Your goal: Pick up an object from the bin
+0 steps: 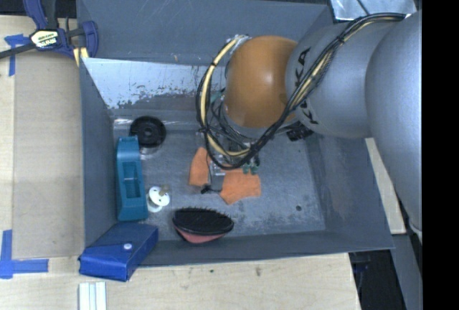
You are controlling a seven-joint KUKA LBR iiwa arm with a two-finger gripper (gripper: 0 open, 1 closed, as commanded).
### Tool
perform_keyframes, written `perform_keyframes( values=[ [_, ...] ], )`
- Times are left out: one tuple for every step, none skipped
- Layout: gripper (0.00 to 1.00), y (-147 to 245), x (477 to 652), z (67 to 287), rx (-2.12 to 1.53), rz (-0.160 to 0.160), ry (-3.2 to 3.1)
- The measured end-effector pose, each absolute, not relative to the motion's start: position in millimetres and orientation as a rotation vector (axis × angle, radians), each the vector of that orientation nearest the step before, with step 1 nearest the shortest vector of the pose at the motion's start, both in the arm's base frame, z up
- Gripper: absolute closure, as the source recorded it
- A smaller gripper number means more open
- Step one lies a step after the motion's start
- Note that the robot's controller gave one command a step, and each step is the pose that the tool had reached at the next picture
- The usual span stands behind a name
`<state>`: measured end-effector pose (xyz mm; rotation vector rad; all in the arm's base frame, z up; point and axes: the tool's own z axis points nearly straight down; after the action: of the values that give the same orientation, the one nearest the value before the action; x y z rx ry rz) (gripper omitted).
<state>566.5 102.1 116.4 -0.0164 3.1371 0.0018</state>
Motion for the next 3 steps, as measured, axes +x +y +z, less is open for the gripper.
perform_keyframes(
  values=[
    [1.0,90.0,558.9,80.7,0.047,0.001,3.138],
    [1.0,90.0,558.9,80.7,0.048,0.001,3.138],
    [1.0,91.5,564.4,79.3,0.035,0.001,3.138]
  ],
)
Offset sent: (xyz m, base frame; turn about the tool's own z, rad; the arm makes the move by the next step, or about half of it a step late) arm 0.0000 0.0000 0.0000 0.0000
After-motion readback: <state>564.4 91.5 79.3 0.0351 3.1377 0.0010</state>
